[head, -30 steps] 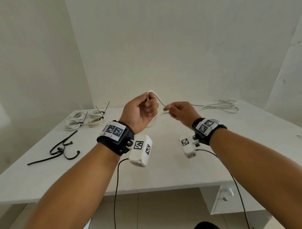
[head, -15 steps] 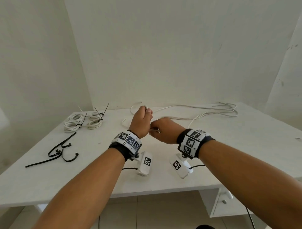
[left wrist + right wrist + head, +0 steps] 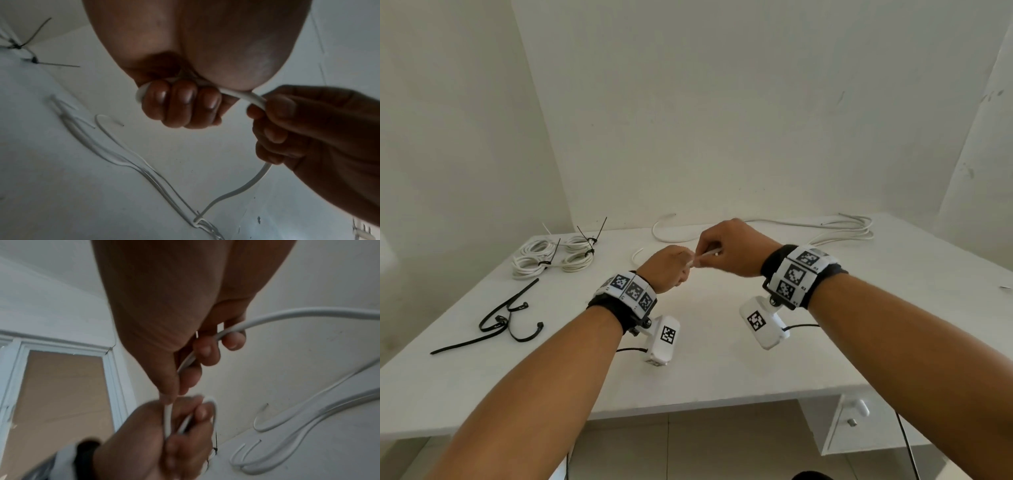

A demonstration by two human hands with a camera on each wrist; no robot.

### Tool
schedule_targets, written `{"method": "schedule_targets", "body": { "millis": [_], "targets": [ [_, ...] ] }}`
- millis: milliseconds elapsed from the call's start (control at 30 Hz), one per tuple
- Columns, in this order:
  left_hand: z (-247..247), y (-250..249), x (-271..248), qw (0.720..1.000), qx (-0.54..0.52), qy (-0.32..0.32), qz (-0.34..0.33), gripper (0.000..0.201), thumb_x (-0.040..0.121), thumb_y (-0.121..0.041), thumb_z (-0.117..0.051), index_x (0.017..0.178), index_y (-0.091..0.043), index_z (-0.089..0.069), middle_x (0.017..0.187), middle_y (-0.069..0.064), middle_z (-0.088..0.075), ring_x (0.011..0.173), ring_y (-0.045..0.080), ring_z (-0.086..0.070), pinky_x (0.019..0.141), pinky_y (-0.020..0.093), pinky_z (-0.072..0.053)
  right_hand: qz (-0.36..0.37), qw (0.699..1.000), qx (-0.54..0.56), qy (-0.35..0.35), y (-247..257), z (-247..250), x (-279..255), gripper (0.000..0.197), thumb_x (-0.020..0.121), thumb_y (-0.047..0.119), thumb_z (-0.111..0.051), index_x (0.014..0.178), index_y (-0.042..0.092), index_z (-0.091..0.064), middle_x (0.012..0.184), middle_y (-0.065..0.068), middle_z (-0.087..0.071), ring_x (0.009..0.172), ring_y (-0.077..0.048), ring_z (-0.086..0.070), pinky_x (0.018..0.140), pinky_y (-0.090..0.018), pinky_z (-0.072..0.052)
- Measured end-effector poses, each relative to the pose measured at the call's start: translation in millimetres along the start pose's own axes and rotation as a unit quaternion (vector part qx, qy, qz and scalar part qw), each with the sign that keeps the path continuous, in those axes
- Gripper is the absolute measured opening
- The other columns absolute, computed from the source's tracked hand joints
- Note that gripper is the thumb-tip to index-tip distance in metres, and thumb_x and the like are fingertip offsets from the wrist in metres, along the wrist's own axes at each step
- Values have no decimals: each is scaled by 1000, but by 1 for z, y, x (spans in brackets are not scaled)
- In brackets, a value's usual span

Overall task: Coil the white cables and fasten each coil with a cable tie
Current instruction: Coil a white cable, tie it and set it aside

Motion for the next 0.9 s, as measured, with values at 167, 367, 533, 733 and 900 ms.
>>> {"method": "schedule_targets", "body": {
  "millis": [167, 367, 533, 733, 900],
  "targets": [
    [-5, 4, -13, 979, -196, 48, 37, 35, 97, -19, -29, 62, -17, -33, 45, -2, -26, 43, 13, -17, 44, 23, -14, -14, 996, 86, -17, -16, 21, 4, 6, 83, 29, -78, 84, 23, -76, 80, 8, -73, 77, -7, -67, 71, -23, -54],
    [-8, -11, -27, 953, -297, 58, 2, 51, 107, -41, -22, 62, -19, -32, 50, -5, -20, 46, 12, -12, 45, 23, -9, -5, 982, 169, -82, -24, 26, 9, 6, 81, 24, -81, 83, 19, -78, 75, 3, -74, 67, -4, -63, 68, -15, -49],
    [-1, -27, -29, 906, -419, 51, -28, 45, 107, -36, -21, 69, -17, -34, 48, -7, -21, 41, 7, -14, 46, 26, -7, -27, 963, 241, -114, -33, 8, 8, 22, 88, 34, -73, 76, 15, -76, 60, 5, -60, 54, -11, -43, 56, -22, -37],
    [11, -45, -25, 857, -497, 30, -134, 26, 96, -35, -35, 79, -15, -38, 54, -8, -29, 44, 8, -25, 43, 21, -23, -38, 954, 273, -119, -41, -20, 7, 30, 101, 36, -54, 83, 31, -77, 55, 10, -56, 50, -6, -42, 59, -19, -39],
    [26, -51, -15, 860, -481, -39, -169, 20, 92, -28, -39, 77, -15, -38, 56, -6, -34, 47, 11, -32, 49, 24, -32, -66, 973, 206, -78, -44, -33, 5, 32, 103, 43, -46, 103, 30, -75, 58, 11, -53, 52, -6, -44, 64, -24, -41]
  ]
}}
Point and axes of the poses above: each hand's wrist, its own x-axis towards the middle knuckle, its own z-axis out of the back of the hand, y = z × x, the point moved 2 cm from there along x, towards the middle knuckle
